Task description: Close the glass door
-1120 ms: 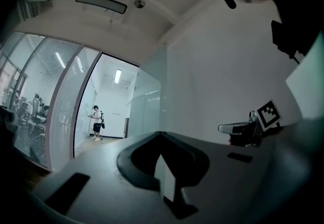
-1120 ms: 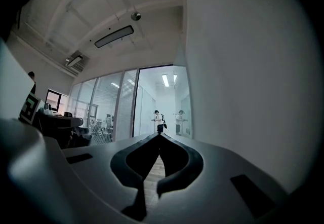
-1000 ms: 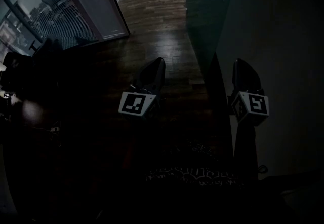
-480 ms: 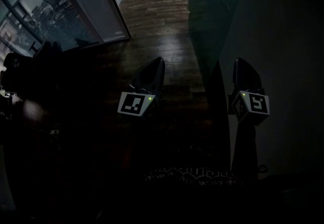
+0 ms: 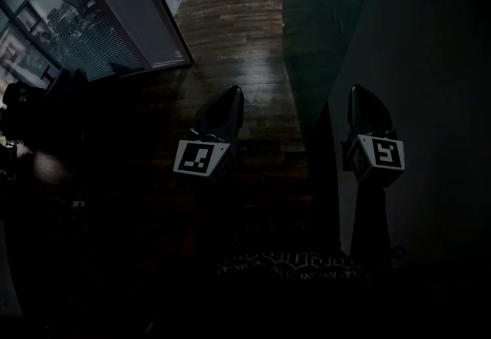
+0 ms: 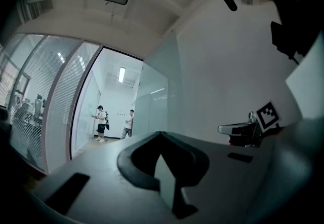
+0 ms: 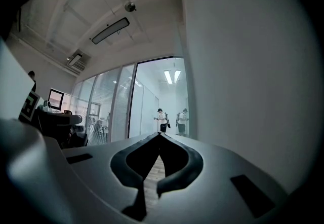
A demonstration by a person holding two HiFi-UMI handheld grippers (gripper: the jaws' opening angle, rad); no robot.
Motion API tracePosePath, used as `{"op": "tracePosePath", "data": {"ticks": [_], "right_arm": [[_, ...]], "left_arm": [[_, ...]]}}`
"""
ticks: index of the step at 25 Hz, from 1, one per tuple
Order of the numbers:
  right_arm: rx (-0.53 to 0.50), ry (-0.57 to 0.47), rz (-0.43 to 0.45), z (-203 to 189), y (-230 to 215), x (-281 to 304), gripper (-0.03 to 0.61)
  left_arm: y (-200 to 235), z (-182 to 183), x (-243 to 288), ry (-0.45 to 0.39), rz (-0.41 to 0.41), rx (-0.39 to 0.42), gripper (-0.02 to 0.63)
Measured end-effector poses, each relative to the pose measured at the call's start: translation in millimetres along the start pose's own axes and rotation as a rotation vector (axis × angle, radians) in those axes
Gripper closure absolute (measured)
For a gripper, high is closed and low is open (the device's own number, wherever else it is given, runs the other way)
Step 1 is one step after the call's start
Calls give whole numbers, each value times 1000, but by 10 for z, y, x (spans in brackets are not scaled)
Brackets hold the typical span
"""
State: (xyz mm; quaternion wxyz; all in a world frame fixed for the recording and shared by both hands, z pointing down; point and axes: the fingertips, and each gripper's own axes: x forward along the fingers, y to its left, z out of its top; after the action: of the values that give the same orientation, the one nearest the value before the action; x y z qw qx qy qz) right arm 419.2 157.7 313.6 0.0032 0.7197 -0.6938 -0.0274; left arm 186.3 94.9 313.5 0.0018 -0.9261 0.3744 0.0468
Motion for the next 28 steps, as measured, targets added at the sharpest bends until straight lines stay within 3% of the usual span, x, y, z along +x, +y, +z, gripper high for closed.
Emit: {"op": "tracePosePath", "data": {"ticks": [13,28], "right_arm": [[8,14,19,-133,-349,576,577],[25,38,-77,-147,-682,1302,575]], "left_arm": [[168,-125,558,15,30,-9,612],[530,-1,1493,11,-82,7,612]]}}
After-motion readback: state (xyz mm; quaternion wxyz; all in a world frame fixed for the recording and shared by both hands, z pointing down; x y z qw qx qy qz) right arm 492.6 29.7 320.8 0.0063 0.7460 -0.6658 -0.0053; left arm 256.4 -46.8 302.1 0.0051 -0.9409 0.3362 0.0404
